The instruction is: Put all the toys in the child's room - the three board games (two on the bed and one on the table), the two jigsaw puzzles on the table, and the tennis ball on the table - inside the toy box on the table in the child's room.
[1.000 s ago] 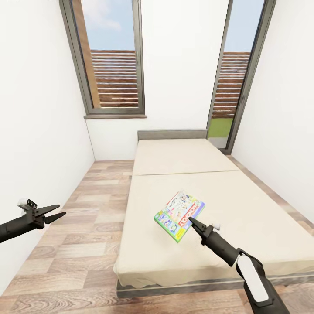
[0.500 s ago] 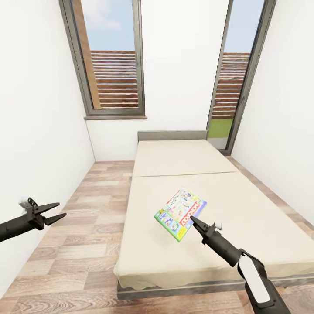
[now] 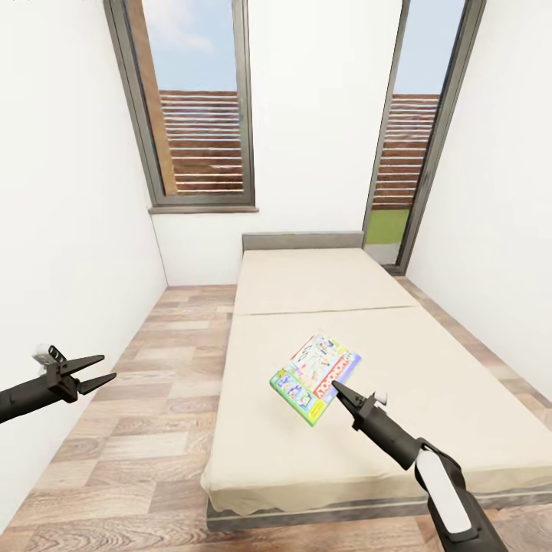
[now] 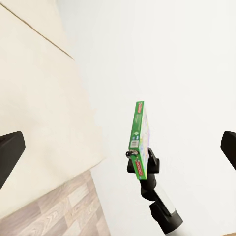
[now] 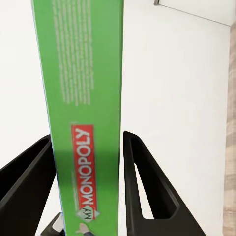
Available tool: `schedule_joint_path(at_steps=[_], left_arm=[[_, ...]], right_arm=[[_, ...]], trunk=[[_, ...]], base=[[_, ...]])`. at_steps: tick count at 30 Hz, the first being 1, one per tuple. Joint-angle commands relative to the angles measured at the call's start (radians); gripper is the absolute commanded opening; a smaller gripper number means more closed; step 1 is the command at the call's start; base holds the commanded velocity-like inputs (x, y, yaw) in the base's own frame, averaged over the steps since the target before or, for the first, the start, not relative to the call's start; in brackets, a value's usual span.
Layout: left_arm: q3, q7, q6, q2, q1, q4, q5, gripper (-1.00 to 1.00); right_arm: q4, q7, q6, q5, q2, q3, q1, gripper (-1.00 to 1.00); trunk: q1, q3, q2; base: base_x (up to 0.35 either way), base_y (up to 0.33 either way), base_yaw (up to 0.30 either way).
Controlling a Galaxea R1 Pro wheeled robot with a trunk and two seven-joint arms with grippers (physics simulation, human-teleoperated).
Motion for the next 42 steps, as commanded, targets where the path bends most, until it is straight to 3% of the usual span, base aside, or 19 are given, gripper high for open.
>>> schedule_joint_path(at_steps=[1,9,21,42], left_arm=[[-0.001,-0.004,0.011,0.000,0.000,0.000,0.000,1.00],[-0.001,-0.003,0.011,0.000,0.000,0.000,0.000,1.00],[-0.004,-0.003,0.009,-0.001,0.000,0.000,0.000,1.00],[-0.005,-0.005,0.008,-0.001,0.000,-0.001,0.000,1.00]], right_arm=[[-0.001,-0.006,0.005,-0.002,-0.001,0.000,-0.001,-1.00],[-0.020,-0.092,0.015,-0.002,-0.014,0.002,-0.002,-1.00],[-0.022,-0.094,0.010,-0.002,-0.011,0.002,-0.002,-1.00],[-0.022,-0.091,0.005,-0.001,-0.001,0.007,-0.002,-1.00]], trunk=[[-0.004,0.002,0.007],[-0.035,0.027,0.063],[-0.081,0.066,0.147],[-0.161,0.163,0.294]], base=[[0.000,0.000,0.000],[0.000,0.000,0.000],[-0.134,0.000,-0.006],[-0.003,0.000,-0.108]])
